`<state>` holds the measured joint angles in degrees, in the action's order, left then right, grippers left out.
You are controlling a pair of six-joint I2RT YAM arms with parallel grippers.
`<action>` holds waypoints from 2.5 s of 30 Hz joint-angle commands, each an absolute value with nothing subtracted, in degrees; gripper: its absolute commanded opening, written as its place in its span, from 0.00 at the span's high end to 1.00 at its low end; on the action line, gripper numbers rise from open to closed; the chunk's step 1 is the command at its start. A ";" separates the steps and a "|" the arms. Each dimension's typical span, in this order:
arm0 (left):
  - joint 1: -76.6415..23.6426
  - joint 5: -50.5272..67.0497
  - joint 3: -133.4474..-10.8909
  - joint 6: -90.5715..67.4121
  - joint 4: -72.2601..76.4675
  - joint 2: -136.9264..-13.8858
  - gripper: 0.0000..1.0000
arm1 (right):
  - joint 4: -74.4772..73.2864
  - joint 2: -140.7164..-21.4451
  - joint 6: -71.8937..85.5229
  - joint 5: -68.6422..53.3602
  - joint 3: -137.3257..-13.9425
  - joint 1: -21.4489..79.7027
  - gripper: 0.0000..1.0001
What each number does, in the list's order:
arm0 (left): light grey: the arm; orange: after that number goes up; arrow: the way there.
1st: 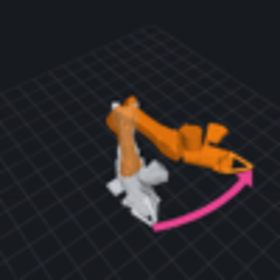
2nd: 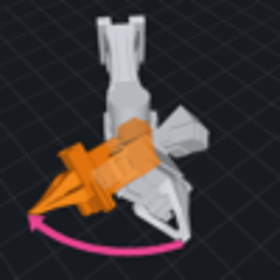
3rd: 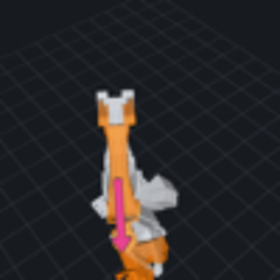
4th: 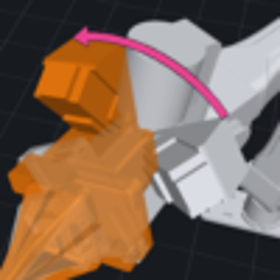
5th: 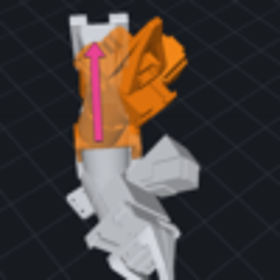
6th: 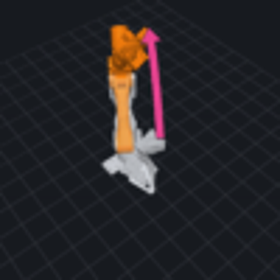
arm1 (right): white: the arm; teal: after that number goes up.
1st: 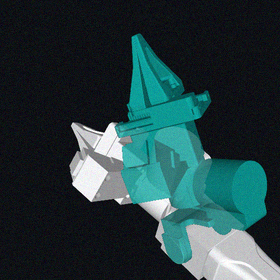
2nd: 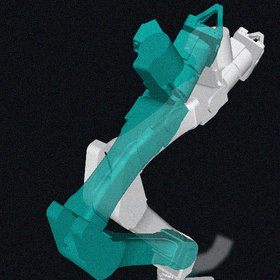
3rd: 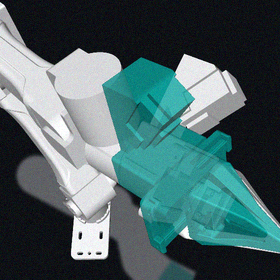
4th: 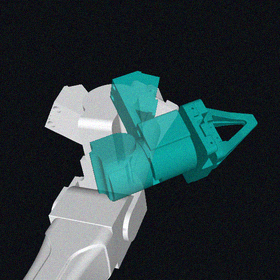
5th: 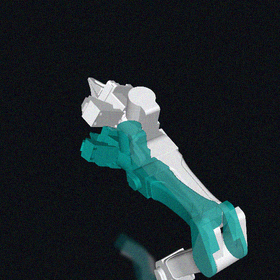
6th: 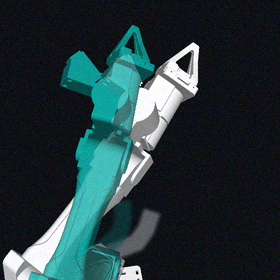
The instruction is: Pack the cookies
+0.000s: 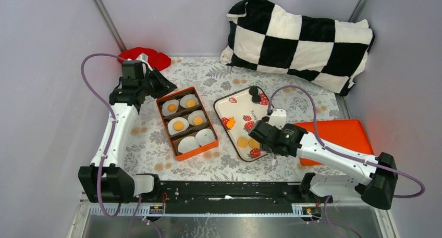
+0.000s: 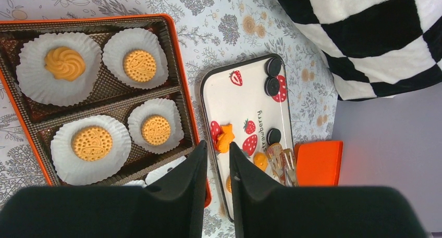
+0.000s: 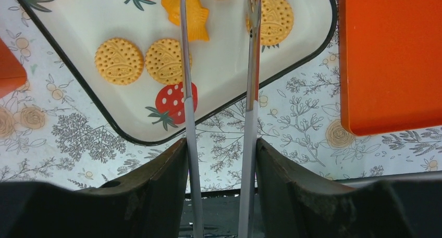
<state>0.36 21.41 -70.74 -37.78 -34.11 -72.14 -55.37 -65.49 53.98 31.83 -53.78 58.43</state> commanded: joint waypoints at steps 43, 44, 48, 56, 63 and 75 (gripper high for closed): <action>0.38 17.31 -72.70 -36.04 -33.33 -73.20 0.74 | -45.06 -94.78 28.53 18.87 -87.89 69.83 1.00; 0.41 17.40 -72.63 -36.08 -33.32 -73.26 0.74 | -45.02 -95.02 28.63 18.53 -87.82 69.87 1.00; 0.51 17.57 -72.58 -36.04 -33.44 -73.39 0.74 | -45.66 -95.11 29.00 16.99 -87.25 70.44 1.00; 0.49 18.16 -72.67 -36.47 -33.56 -72.26 0.74 | -46.30 -92.27 29.27 21.60 -87.00 74.53 1.00; 0.47 18.14 -71.98 -36.54 -33.84 -70.88 0.74 | -48.70 -92.64 30.25 22.19 -88.13 77.10 1.00; 0.48 18.15 -70.92 -36.56 -33.86 -70.74 0.74 | -49.31 -91.52 31.14 24.92 -89.49 79.98 1.00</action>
<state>0.38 18.02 -71.79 -37.36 -34.20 -71.37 -49.52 -94.48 30.94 23.44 -86.30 78.91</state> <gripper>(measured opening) 0.259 0.420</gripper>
